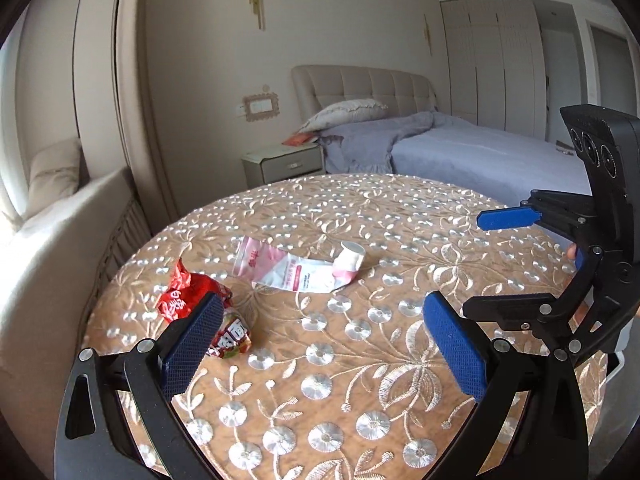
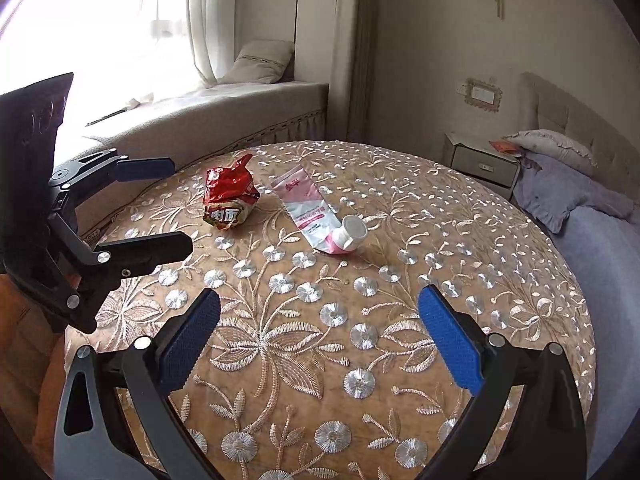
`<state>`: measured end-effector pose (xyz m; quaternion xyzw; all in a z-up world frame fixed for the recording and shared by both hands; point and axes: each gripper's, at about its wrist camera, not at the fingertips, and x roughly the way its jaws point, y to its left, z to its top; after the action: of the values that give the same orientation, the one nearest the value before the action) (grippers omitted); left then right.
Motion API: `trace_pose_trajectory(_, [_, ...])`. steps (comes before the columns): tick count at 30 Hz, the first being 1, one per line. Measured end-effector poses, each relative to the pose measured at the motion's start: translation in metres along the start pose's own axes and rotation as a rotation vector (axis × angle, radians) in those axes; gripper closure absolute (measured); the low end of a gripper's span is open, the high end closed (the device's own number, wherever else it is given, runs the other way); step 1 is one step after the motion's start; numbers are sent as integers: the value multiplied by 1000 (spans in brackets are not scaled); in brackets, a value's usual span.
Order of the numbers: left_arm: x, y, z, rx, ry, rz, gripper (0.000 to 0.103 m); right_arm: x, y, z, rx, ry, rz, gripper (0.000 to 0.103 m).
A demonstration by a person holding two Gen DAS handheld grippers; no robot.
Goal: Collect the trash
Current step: 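Move both tools back over the table toward the remaining trash, then grasp the red snack bag with the left tool while the right tool grasps the pink tube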
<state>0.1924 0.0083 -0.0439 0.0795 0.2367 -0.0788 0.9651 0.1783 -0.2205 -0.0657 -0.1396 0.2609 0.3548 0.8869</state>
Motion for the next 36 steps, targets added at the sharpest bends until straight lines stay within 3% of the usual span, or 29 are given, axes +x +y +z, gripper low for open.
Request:
trace_pose_trajectory(8, [30,37,0,-36,39,53,4,49,-3,19,2,50,31,4])
trace_pose_trajectory(12, [50,62,-4,-70,84,92,4,84,-15,24,52,115,-19,4])
trace_pose_trajectory(18, [74,96,-12,-156,179,87,4,123,-36,33,171,167,60,4])
trace_pose_trajectory(23, [93,101,-10,-113,242,147,4,148,-41,40,237,197,92,4])
trace_pose_trajectory(25, [105,106,-11,-137,291,130,4,156,-40,39,258,208,102,6])
trace_pose_trajectory(27, [119,112,-15,-166,364,101,5,161,-37,38,277,230,123,25])
trace_pose_trajectory(28, [128,116,-18,-182,407,87,7,161,-36,39,284,223,112,28])
trace_pose_trajectory(30, [136,118,-21,-190,435,61,14,160,-34,41,278,213,126,66])
trace_pose_trajectory(36, [128,111,-18,-157,400,107,36,142,-27,38,288,177,109,69])
